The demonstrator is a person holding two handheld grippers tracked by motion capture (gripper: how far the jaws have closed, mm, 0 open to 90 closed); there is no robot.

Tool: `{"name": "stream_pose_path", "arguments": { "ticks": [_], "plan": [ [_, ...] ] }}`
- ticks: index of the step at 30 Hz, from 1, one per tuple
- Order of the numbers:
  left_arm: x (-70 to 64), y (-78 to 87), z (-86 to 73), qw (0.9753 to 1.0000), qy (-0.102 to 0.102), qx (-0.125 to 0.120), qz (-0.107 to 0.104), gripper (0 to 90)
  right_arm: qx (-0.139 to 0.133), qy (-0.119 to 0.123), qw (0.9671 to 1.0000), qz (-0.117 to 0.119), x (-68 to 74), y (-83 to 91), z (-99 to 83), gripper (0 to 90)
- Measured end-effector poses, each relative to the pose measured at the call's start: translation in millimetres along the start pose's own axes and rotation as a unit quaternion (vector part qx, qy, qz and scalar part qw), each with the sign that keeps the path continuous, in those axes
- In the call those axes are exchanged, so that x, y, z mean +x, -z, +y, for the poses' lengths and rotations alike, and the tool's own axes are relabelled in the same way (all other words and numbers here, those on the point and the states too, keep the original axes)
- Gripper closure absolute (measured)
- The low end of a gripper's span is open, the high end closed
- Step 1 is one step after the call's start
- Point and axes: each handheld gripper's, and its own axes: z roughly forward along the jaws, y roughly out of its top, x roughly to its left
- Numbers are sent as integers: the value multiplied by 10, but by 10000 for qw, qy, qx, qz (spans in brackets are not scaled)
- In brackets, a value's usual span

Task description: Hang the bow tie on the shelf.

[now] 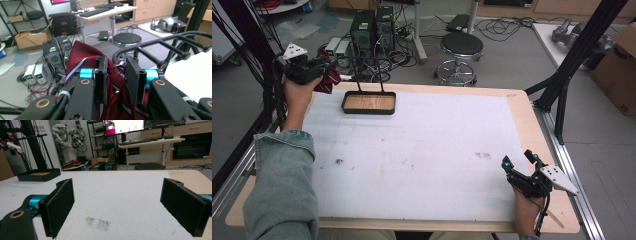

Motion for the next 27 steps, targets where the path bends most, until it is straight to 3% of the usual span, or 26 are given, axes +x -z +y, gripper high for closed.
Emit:
{"name": "stream_pose_path", "arguments": {
  "ticks": [16, 27],
  "plan": [
    [76, -60, -171, 9986, 404, 174, 280, 707, -6, 11, 10000, 8, -3, 0, 0, 111],
    [56, -146, -356, 9977, 419, 445, 290, 700, -4, 12, 10000, -3, -4, 0, 0, 111]
  ]
}}
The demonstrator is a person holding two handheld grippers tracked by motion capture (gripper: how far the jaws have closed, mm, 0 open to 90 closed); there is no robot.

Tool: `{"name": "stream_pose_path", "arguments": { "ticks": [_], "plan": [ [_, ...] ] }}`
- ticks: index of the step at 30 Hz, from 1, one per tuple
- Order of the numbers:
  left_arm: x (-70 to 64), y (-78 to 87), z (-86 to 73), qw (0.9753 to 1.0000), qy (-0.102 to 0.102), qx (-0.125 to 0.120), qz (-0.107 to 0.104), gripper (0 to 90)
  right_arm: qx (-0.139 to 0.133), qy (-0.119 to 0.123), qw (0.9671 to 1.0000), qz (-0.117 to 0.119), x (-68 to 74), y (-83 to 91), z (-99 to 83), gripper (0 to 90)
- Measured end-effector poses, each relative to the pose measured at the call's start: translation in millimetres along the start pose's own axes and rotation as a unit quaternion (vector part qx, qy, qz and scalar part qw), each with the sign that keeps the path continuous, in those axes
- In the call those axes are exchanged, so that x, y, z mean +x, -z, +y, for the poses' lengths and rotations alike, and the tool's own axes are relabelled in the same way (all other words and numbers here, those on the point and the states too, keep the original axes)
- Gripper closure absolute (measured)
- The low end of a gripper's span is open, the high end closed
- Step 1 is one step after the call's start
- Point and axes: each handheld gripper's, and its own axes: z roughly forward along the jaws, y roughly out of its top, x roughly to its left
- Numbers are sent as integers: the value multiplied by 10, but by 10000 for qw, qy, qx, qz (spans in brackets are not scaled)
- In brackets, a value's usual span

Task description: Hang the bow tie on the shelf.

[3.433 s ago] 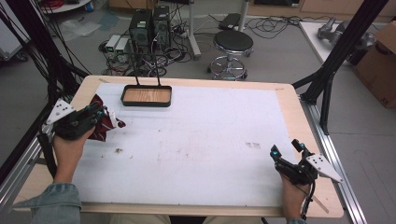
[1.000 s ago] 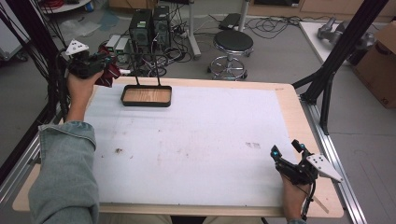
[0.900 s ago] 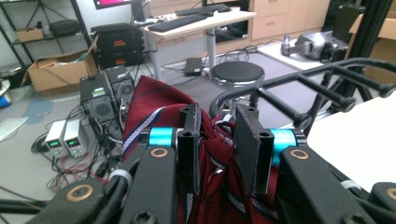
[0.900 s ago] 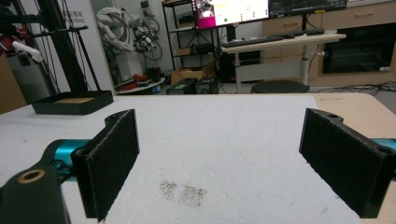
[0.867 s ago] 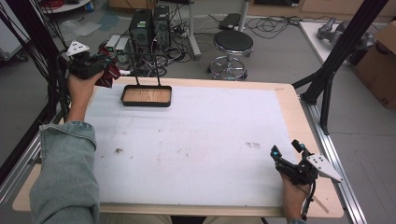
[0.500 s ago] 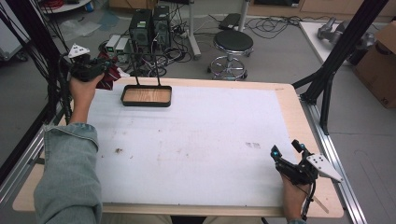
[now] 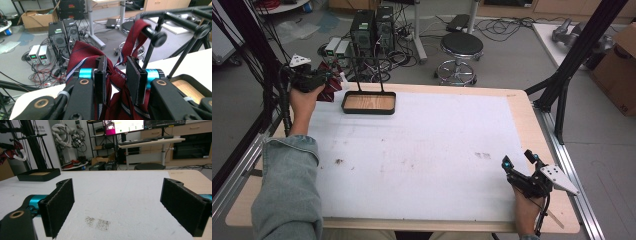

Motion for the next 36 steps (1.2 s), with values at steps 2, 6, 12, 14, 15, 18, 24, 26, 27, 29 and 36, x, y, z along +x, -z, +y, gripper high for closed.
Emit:
{"name": "stream_pose_path", "arguments": {
  "ticks": [2, 6, 12, 14, 15, 18, 24, 26, 27, 29, 36],
  "plan": [
    [-10, -25, -15, 10000, 17, 41, -17, 699, 3, -12, 10000, 2, 2, -1, -1, 111],
    [-56, -91, -53, 9999, 18, 109, -78, 700, 4, -9, 10000, 6, 1, -1, -1, 111],
    [-102, -154, -86, 9998, -11, 182, -126, 692, -7, 15, 10000, 6, -2, 0, 0, 111],
    [-109, -164, -91, 9997, -12, 190, -138, 688, 4, -13, 10000, 13, 0, 0, -1, 111],
    [-111, -167, -92, 9997, -17, 191, -131, 686, 0, -9, 10000, 13, 0, 0, -1, 111],
    [-109, -172, -97, 9997, 1, 199, -135, 681, 6, -6, 10000, 12, 0, 1, 0, 111],
    [-91, -168, -109, 9996, 17, 230, -145, 654, 15, -19, 10000, 9, 4, 2, 0, 111],
    [-88, -164, -112, 9996, 9, 237, -143, 647, 6, -6, 10000, 8, 2, 0, 0, 111],
    [-87, -161, -114, 9996, 13, 231, -149, 631, 19, -26, 10000, 10, 4, 2, -1, 111],
    [-89, -150, -114, 9997, 13, 215, -145, 605, 19, -25, 10000, 10, 4, 2, -1, 111],
    [-71, -35, -142, 9998, 21, 121, -163, 538, 14, -15, 10000, 11, 6, 3, 0, 111]
  ]
}}
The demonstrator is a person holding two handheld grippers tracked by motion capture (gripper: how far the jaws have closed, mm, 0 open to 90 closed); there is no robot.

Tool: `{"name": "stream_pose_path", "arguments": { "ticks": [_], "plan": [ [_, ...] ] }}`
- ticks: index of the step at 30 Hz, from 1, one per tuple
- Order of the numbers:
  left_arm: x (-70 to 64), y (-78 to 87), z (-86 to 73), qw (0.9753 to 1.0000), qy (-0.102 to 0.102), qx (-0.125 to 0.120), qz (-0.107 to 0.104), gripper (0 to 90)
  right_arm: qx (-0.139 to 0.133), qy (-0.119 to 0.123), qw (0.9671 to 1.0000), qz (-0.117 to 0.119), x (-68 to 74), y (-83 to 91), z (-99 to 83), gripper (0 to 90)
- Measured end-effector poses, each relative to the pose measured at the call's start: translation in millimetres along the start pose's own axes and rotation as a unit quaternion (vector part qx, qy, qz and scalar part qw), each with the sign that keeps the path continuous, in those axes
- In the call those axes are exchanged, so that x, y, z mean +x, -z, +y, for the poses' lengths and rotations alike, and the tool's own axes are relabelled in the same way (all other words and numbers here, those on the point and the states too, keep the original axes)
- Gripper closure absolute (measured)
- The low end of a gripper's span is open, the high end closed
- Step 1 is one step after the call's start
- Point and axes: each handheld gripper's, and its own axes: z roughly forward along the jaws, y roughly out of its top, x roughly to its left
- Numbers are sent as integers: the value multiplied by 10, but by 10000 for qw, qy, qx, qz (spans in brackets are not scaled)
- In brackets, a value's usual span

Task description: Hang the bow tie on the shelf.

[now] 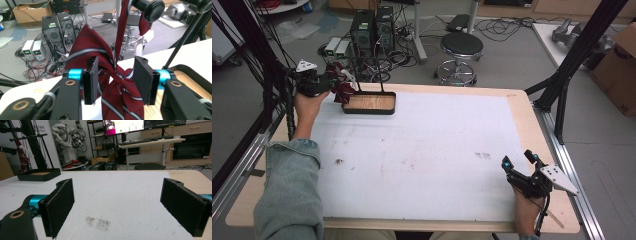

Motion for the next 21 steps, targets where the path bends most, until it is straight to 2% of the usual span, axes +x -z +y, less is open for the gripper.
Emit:
{"name": "stream_pose_path", "arguments": {
  "ticks": [10, 21],
  "plan": [
    [-4, 301, 15, 9995, 40, -286, -114, 474, -3, 39, 10000, 2, 2, -3, 2, 111],
    [-185, 699, 45, 9978, -105, -638, -157, 403, -22, 58, 10000, 47, 5, -7, 5, 111]
  ]
}}
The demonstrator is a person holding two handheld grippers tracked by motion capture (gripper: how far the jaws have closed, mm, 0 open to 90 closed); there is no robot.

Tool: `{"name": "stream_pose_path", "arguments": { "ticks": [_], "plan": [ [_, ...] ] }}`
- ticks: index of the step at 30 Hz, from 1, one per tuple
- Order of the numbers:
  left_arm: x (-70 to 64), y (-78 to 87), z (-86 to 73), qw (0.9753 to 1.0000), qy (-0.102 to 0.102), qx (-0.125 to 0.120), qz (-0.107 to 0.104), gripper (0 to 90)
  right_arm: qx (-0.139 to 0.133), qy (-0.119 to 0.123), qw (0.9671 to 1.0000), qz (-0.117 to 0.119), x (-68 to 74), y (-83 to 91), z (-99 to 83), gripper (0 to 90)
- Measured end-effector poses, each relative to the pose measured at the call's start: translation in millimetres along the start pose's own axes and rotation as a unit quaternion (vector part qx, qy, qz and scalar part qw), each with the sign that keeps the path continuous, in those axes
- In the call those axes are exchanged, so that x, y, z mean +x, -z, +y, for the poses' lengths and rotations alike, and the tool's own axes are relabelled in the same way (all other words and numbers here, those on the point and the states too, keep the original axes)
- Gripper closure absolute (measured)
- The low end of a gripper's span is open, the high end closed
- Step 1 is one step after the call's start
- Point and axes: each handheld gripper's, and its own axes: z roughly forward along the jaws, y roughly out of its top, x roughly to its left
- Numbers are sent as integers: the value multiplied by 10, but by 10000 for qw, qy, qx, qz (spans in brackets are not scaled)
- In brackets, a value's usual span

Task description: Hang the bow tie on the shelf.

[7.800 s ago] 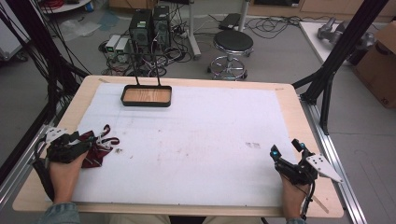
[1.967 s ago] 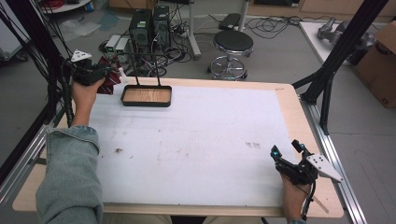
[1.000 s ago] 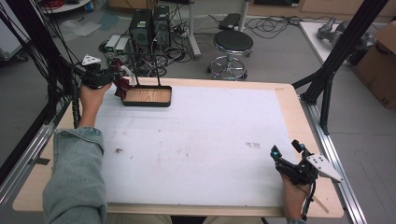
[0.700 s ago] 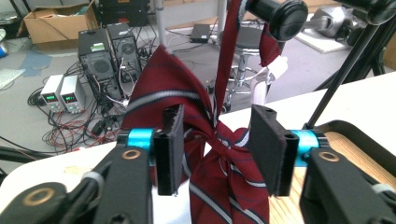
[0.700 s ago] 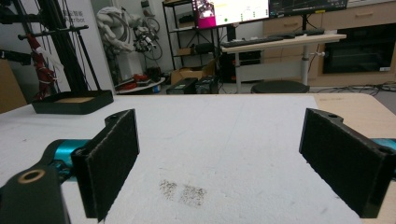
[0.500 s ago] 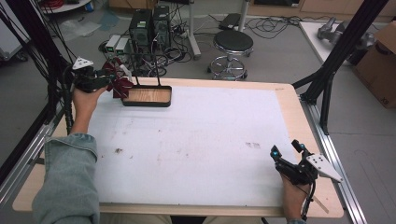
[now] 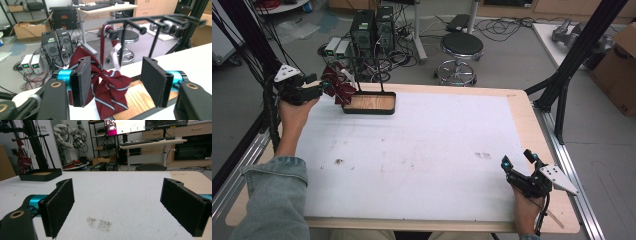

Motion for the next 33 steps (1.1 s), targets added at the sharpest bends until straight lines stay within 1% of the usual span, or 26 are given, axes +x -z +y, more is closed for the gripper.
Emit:
{"name": "stream_pose_path", "arguments": {
  "ticks": [3, 9, 11, 13, 14, 16, 21, 25, 30, 33],
  "plan": [
    [-53, 107, 12, 10000, -36, -59, 3, 379, -2, 1, 10000, 5, 0, 1, 0, 111],
    [-158, 302, 24, 9998, -40, -200, -58, 356, -8, -8, 10000, 18, 0, -1, 0, 111],
    [-206, 377, 24, 9996, -40, -281, -36, 316, -9, -17, 10000, 21, 1, -2, 0, 111],
    [-255, 442, 20, 9994, -66, -333, -42, 308, -9, -9, 10000, 14, 2, -3, 1, 111],
    [-282, 470, 15, 9993, -75, -360, -14, 293, -9, -17, 10000, 13, 5, -4, 1, 111],
    [-321, 518, 6, 9992, -91, -387, -31, 272, -8, 10, 10000, 14, 3, -6, 3, 111],
    [-413, 647, -30, 9985, -174, -517, -15, 240, -7, 4, 10000, 5, 7, -6, 3, 111],
    [-469, 730, -66, 9984, -149, -544, -31, 221, -11, 2, 10000, -5, 7, -9, 5, 111],
    [-562, 842, -138, 9981, -203, -581, -26, 210, -3, 8, 10000, -3, 8, -12, 6, 111],
    [-599, 911, -195, 9980, -150, -608, -37, 198, -11, 1, 10000, 8, 5, -11, 6, 111]
  ]
}}
